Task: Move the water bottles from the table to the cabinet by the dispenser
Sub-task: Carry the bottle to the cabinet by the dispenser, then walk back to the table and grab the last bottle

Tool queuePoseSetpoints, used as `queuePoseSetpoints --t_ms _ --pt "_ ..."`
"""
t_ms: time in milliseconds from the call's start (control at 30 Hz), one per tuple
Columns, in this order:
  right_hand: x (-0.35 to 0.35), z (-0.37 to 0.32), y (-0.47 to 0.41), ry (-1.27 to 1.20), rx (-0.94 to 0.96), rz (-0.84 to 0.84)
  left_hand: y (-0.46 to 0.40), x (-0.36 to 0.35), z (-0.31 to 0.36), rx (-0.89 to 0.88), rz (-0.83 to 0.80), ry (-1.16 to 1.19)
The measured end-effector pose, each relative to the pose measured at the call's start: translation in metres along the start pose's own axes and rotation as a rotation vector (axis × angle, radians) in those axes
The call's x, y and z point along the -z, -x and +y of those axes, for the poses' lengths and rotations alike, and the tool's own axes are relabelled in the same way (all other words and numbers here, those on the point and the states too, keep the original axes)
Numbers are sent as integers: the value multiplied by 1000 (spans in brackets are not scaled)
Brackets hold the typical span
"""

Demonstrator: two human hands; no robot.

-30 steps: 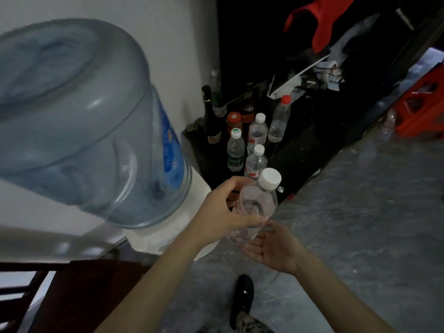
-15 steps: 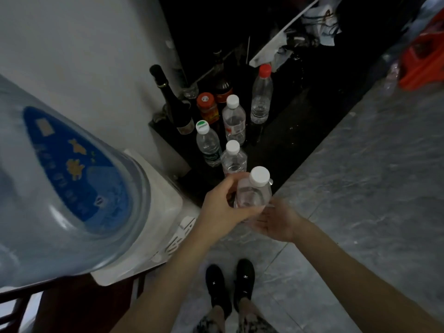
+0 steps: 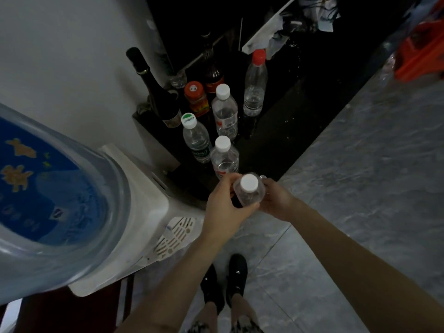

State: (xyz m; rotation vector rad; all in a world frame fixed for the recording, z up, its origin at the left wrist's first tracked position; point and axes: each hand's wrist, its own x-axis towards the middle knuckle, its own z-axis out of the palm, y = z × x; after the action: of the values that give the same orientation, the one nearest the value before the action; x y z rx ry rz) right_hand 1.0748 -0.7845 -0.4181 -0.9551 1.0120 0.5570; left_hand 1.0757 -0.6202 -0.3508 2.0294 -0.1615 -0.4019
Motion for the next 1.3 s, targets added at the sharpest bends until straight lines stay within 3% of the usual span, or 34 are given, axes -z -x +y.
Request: queuePoseSetpoints --t_ms 233,500,833,900,1067,1300 --pt "0 -8 2 -9 37 12 -2 -20 -13 25 87 -36" --pt "5 -23 20 50 60 19 -11 -22 -1 52 11 -46" --pt "-8 -78 86 214 167 81 7 25 17 71 -126 -418" --pt "-16 -91 104 346 241 119 16 44 23 29 -103 -490" --pt "-44 -101 158 974 609 272 39 99 50 -90 6 -764" --pt "-81 -46 216 1420 874 295 90 147 97 -170 182 -908"
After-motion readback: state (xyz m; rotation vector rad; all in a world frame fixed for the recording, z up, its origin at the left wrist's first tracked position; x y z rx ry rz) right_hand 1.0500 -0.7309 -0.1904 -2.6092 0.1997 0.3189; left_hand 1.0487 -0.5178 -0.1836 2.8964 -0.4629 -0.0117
